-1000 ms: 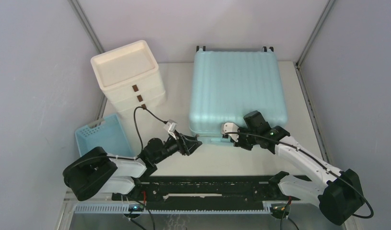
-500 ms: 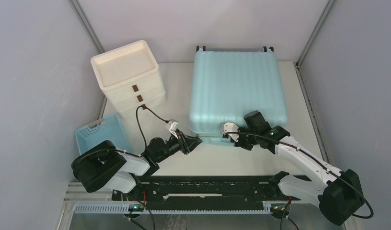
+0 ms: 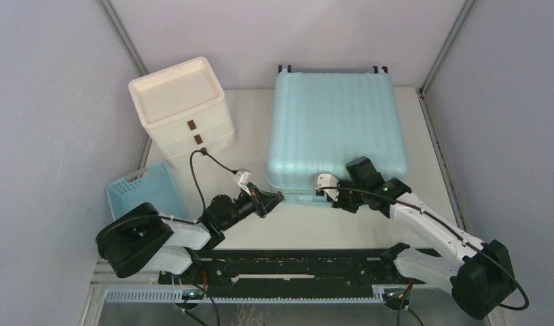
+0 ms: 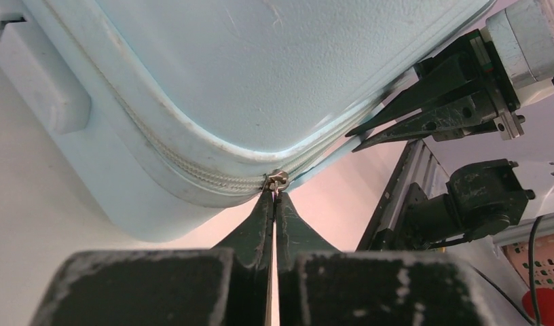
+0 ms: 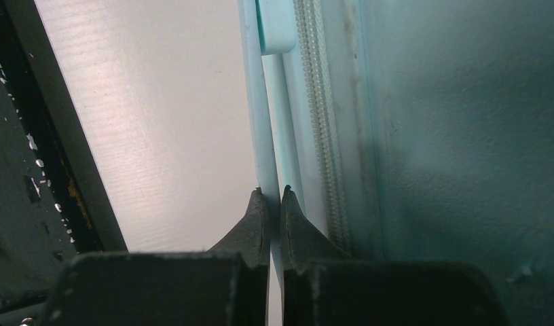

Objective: Open, take out, and arrange the luggage

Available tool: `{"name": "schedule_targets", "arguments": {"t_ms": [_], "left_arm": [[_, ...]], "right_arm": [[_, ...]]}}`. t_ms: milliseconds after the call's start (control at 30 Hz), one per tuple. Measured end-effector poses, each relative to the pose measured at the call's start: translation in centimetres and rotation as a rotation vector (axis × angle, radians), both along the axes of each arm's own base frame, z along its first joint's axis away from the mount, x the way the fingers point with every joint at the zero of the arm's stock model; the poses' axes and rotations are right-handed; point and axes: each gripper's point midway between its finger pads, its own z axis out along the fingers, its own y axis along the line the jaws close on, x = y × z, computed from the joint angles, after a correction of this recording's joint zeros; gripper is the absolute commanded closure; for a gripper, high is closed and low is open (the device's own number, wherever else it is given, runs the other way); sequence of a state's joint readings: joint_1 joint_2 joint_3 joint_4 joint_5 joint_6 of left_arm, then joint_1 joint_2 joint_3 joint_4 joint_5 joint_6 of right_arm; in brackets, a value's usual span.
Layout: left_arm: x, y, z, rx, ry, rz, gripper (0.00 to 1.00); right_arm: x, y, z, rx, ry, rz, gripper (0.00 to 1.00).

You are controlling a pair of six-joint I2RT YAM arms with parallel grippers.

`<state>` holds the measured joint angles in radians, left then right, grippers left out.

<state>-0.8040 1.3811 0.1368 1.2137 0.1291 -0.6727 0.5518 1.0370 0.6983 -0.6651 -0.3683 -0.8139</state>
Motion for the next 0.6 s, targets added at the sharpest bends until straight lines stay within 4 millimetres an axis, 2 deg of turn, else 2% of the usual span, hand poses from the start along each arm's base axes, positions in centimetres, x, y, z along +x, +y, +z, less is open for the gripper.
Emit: {"name": "schedule_targets", "arguments": {"t_ms": [267,600], "left_arm": [[0.2,1.3,-0.1,0.099,0.034,0.052,1.00],[-0.2,1.0,-0.3,0.265,0.031,0.001,1.00]], "right_arm": [[-0.1,-0.3,-0.1,0.000,-0.044,0.020,1.00],[-0.7,-1.5,-0.2,-0.047,-0.110,0.083,1.00]]}}
